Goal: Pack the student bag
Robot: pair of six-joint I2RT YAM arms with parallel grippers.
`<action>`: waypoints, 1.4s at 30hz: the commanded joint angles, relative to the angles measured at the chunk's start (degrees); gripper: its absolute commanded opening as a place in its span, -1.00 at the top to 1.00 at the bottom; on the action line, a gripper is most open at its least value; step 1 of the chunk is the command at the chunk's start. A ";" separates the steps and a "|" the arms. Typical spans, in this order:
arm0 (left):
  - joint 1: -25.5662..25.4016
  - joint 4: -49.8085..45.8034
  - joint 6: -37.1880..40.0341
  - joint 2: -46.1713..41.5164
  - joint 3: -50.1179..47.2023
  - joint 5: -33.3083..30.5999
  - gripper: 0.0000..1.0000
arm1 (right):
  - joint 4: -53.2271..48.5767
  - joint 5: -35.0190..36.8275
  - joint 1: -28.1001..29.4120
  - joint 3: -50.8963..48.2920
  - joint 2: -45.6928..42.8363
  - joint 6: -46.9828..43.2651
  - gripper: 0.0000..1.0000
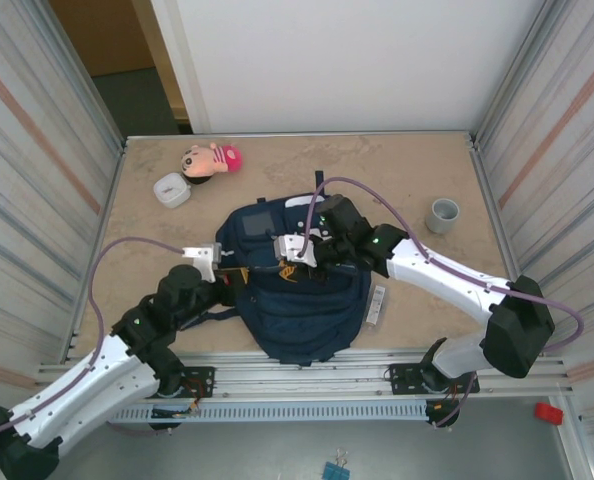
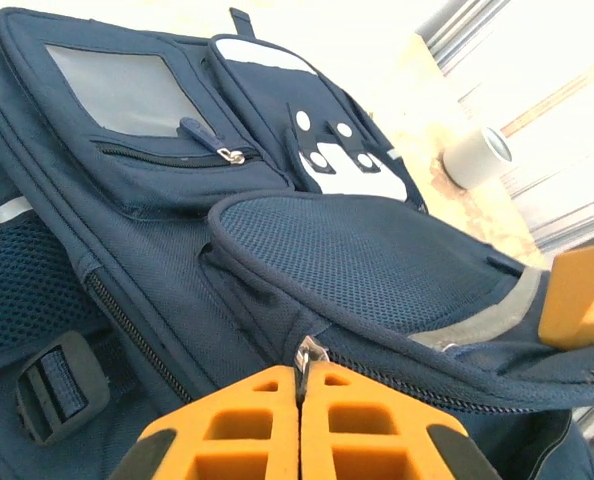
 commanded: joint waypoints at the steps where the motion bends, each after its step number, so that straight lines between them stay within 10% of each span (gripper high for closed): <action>1: 7.77 -2.68 1.99 3.79 0.05 -3.65 1.00 | -3.13 -8.25 -0.99 2.71 -5.35 -1.74 1.00; 20: 10.09 -9.01 -2.95 8.52 9.18 6.92 -0.05 | -1.00 -4.94 -5.55 4.76 2.03 1.11 1.00; 42: 10.09 -0.37 -11.12 9.12 3.99 16.52 -0.24 | -1.90 -9.49 -8.06 11.41 7.94 2.72 1.00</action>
